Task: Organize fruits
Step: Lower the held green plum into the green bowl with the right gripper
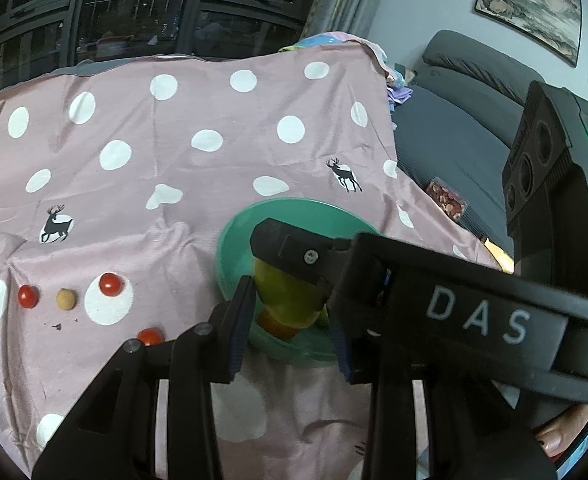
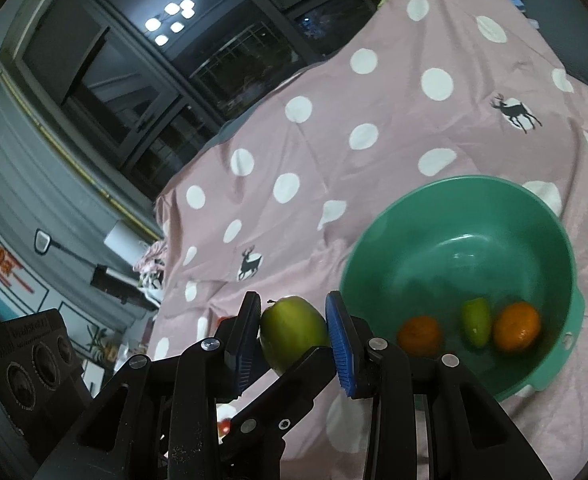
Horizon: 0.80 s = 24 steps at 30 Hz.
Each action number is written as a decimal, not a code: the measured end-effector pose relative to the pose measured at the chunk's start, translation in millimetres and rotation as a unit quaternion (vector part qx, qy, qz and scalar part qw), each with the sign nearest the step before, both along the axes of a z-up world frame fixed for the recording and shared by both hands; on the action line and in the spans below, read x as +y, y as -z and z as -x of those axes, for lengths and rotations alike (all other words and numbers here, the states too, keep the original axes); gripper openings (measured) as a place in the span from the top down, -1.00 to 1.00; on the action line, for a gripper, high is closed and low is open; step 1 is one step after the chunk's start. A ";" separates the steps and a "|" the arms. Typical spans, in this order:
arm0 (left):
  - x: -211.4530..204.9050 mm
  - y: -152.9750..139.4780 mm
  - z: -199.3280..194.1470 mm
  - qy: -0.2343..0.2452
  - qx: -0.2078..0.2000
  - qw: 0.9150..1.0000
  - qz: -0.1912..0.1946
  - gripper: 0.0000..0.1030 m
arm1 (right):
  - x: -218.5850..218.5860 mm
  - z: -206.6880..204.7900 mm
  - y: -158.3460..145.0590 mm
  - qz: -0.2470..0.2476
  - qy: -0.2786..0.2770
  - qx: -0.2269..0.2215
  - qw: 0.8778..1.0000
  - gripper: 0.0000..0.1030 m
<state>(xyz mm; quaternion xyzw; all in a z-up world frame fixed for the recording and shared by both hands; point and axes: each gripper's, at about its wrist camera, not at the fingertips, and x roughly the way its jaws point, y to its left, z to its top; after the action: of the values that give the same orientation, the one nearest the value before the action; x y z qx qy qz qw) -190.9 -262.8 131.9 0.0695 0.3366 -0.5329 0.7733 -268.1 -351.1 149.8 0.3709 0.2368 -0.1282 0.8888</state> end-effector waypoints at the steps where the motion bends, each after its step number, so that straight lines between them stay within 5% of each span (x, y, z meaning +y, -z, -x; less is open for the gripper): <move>1: -1.7 0.2 1.1 0.002 0.000 1.000 -0.001 0.33 | -2.1 2.0 0.5 -0.002 0.003 0.000 1.000 0.28; 24: -43.9 14.0 12.1 0.044 0.017 0.999 -0.016 0.32 | -36.5 24.9 14.5 -0.031 0.066 0.011 0.997 0.28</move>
<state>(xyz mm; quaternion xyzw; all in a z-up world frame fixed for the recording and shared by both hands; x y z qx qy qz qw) -202.9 -306.7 117.9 0.0876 0.3546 -0.5623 0.7419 -293.0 -387.7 135.3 0.4115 0.2253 -0.1836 0.8638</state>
